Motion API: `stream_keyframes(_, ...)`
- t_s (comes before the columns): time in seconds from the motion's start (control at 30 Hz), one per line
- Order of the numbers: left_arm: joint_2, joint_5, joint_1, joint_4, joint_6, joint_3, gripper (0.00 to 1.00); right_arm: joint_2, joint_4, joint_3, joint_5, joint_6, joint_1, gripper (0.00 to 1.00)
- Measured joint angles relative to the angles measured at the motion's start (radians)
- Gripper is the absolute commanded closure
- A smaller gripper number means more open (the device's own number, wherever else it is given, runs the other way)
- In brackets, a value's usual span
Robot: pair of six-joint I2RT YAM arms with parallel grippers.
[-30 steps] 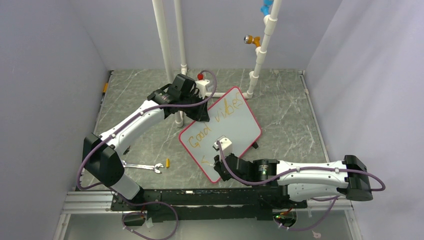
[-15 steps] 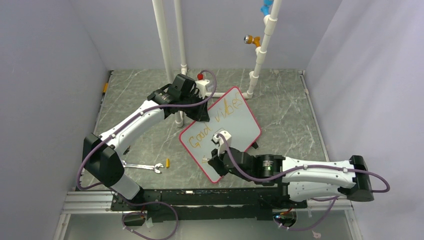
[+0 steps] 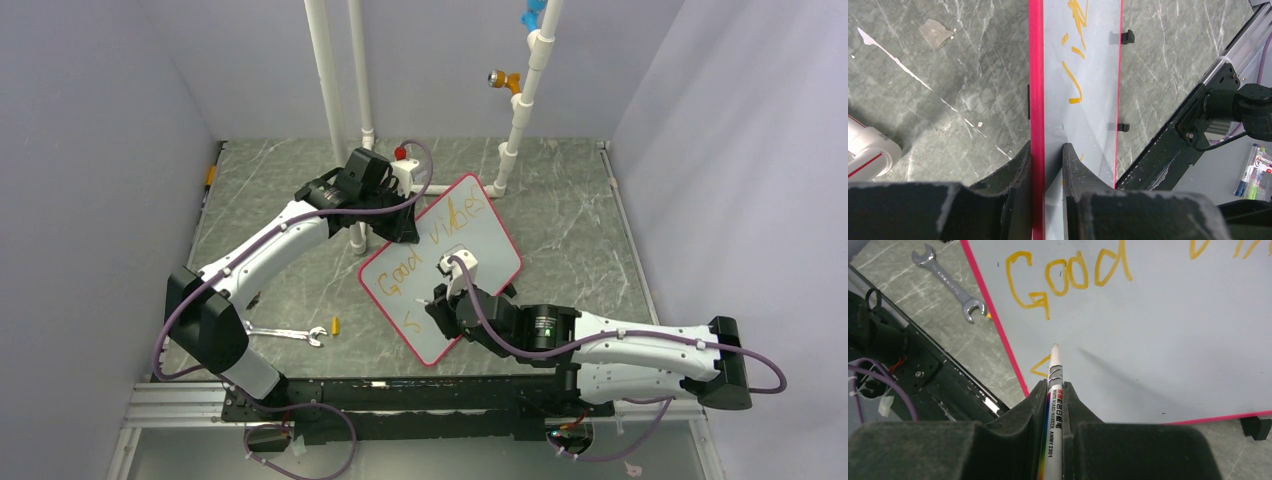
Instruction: Write a sentence on the whiteboard
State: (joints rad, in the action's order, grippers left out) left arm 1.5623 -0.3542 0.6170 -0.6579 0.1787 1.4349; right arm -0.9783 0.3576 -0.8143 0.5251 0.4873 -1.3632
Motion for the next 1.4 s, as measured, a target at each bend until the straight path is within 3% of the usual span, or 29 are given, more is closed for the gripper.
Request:
stream_keyframes(0.77,0.0,0.0,0.0,0.0,0.0,0.0,1.0,-0.077,-0.031,0.051,-0.042,-0.01,0.041,1.0)
stream_keyframes(1.4,0.0,0.002,-0.001,0.0,-0.001,0.0,1.0,-0.031,-0.01,0.148,-0.063,0.067,0.039,1.0)
